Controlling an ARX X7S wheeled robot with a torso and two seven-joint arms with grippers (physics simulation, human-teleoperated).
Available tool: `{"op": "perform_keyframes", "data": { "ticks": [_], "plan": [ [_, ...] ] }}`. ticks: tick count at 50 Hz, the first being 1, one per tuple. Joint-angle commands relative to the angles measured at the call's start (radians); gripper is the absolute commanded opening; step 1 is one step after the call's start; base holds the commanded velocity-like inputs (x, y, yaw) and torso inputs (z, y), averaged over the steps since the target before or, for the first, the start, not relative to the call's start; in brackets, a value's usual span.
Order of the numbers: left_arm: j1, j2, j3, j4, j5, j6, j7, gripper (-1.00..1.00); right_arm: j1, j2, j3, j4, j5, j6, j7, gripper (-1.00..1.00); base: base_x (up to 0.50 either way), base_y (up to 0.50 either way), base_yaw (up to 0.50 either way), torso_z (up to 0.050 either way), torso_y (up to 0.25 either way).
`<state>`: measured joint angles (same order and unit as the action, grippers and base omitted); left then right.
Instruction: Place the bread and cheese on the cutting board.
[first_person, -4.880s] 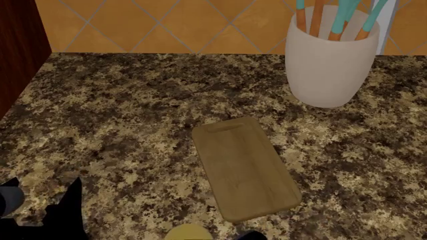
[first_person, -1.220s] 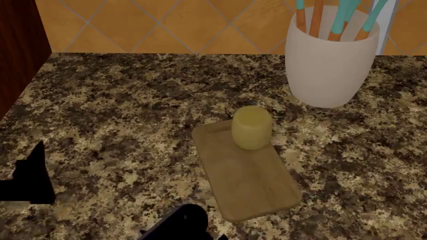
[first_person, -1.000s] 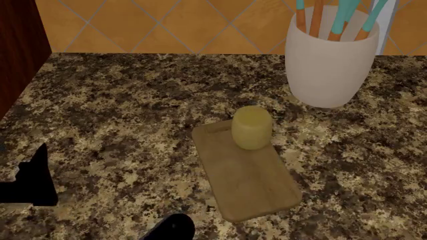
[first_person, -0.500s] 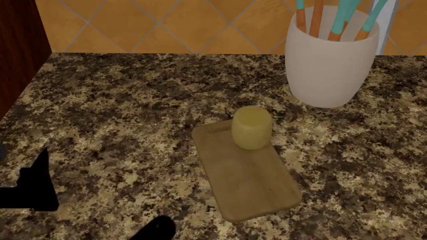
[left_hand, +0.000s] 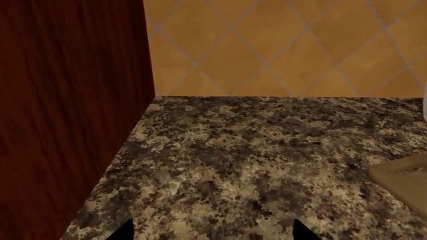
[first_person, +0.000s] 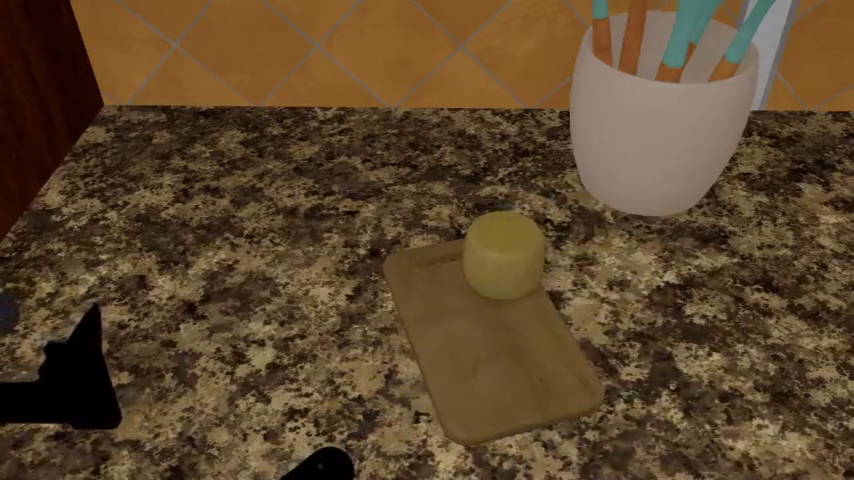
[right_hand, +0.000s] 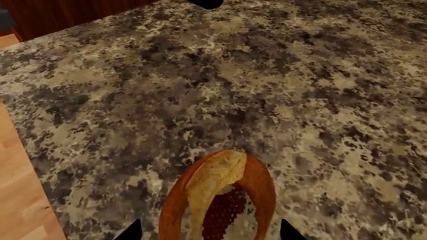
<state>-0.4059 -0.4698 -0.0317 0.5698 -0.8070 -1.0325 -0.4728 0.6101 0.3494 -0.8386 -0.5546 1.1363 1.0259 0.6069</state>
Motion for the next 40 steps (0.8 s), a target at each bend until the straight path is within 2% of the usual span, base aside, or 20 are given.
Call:
{"op": "perform_keyframes", "data": {
  "ticks": [1,14,15,27,40],
  "plan": [
    [0.008,0.017,-0.021,0.005,0.007,0.011,0.023,1.0,-0.028,-0.012,-0.007,0.035,-0.044,-0.012,-0.038,1.0,0.0,0.0,0.0,0.0,0.0],
    [0.01,0.013,-0.017,0.005,0.003,0.013,0.021,1.0,-0.049,-0.005,-0.035,0.087,-0.089,-0.046,-0.075,1.0,0.0,0.0,0.0,0.0,0.0],
    [0.01,0.012,-0.017,0.004,0.004,0.015,0.021,1.0,-0.05,-0.003,-0.033,0.078,-0.096,-0.051,-0.067,-1.0,0.0,0.0,0.0,0.0,0.0],
    [0.01,0.013,-0.011,0.007,-0.002,0.015,0.017,1.0,-0.029,0.01,-0.004,-0.025,-0.059,-0.013,0.038,-1.0,0.0,0.0,0.0,0.0,0.0],
    [0.006,0.012,-0.008,0.006,-0.006,0.016,0.012,1.0,0.059,0.057,0.142,-0.11,0.111,0.027,0.162,-1.0,0.0,0.0,0.0,0.0,0.0]
  ]
}}
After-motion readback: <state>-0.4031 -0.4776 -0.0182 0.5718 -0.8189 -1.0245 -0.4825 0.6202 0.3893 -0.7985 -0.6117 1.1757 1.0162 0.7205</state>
